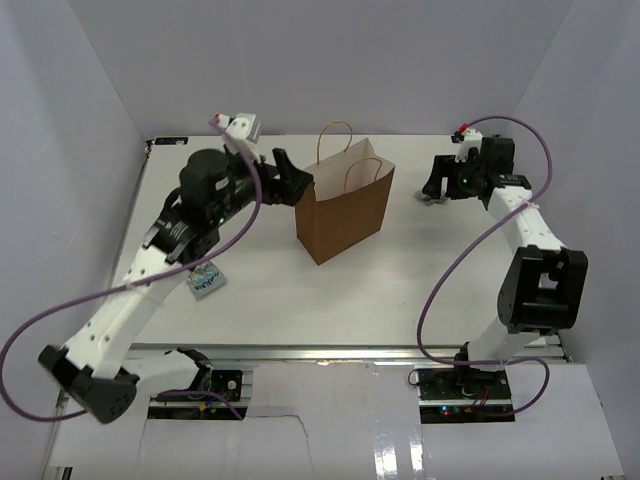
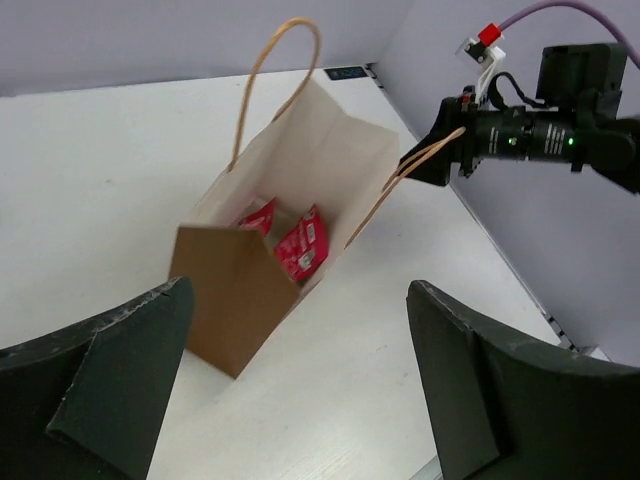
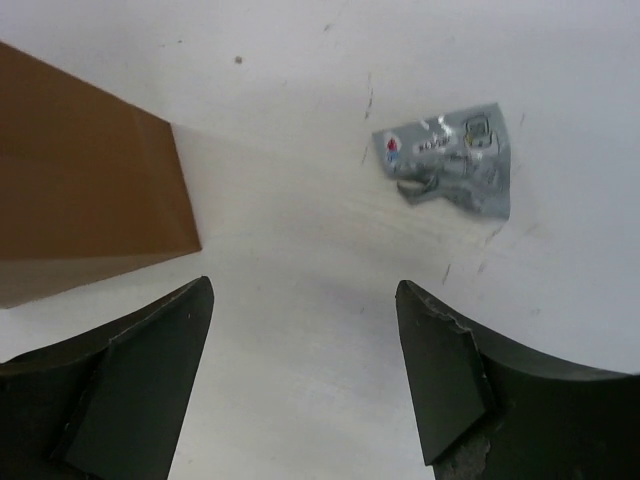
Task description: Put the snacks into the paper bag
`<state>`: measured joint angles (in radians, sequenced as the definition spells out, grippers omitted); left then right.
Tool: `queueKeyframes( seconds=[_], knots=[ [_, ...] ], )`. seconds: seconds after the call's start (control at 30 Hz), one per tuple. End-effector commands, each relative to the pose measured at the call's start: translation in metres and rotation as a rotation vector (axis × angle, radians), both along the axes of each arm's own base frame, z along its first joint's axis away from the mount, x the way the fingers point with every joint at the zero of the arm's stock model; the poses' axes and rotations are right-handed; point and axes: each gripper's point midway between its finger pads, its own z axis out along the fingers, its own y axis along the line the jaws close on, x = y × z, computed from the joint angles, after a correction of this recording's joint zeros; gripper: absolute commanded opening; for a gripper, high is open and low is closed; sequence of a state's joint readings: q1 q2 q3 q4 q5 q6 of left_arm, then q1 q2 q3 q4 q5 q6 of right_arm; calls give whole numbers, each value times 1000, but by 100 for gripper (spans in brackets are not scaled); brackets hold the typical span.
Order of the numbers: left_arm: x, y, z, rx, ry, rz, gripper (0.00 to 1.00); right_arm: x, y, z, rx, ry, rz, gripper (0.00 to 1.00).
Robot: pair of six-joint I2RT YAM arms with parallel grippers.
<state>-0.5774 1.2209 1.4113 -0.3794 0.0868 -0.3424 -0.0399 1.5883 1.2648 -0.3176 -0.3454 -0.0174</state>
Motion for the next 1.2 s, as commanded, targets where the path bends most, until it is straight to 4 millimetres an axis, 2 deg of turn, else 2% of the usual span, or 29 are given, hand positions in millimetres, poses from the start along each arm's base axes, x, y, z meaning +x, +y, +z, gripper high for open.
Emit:
queueKeyframes(
  seconds=[0.0, 0.03, 0.07, 0.1, 0.13, 0.17, 0.2, 0.23, 0.27, 0.3, 0.33, 0.37, 0.4, 0.43, 0.53, 0.7, 0.83, 0.97, 1.17],
  knots=[
    [-15, 49, -18, -8, 3, 193, 98, 30, 5, 17, -173, -140, 284, 80],
    [-28, 60, -19, -33, 16, 213, 98, 38, 19, 26, -156, -191, 440, 80],
    [-34, 66, -28, -36, 41, 230, 98, 37, 24, 23, -182, -211, 547, 80],
    [-38, 75, -38, -39, 64, 268, 98, 26, 24, 12, -261, -212, 704, 80],
    [-44, 79, -62, -37, 128, 287, 98, 43, 23, 14, -312, -232, 748, 80],
    [-53, 86, -64, -59, 128, 299, 98, 48, 19, 9, -355, -226, 775, 80],
    [-56, 91, -75, -64, 149, 326, 98, 53, 16, 6, -395, -226, 815, 79],
    [-61, 94, -98, -63, 202, 344, 98, 52, 8, -17, -460, -186, 905, 79],
    [-67, 99, -101, -78, 203, 353, 98, 64, 4, -11, -518, -206, 919, 79],
    [-68, 102, -111, -75, 217, 370, 98, 71, -4, -28, -582, -181, 971, 79],
    [-71, 106, -131, -68, 261, 394, 98, 66, -7, -35, -595, -150, 1013, 80],
    [-73, 109, -140, -61, 280, 412, 98, 72, -10, -29, -637, -170, 1044, 80],
    [-74, 111, -145, -61, 288, 425, 98, 74, -16, -44, -673, -129, 1076, 81],
    [-75, 112, -156, -47, 312, 432, 98, 73, -19, -47, -713, -132, 1135, 81],
    [-74, 108, -168, -58, 353, 435, 98, 77, -28, -56, -810, -132, 1217, 81],
    [-68, 92, -194, -43, 431, 401, 98, 78, -29, -82, -819, -94, 1274, 80],
    [-66, 84, -204, -26, 469, 380, 98, 89, -34, -98, -846, -80, 1248, 78],
    [-67, 85, -205, -28, 470, 381, 98, 97, -36, -113, -853, -66, 1232, 73],
    [-70, 85, -206, -67, 470, 385, 98, 101, -36, -124, -838, -58, 1192, 65]
  ],
)
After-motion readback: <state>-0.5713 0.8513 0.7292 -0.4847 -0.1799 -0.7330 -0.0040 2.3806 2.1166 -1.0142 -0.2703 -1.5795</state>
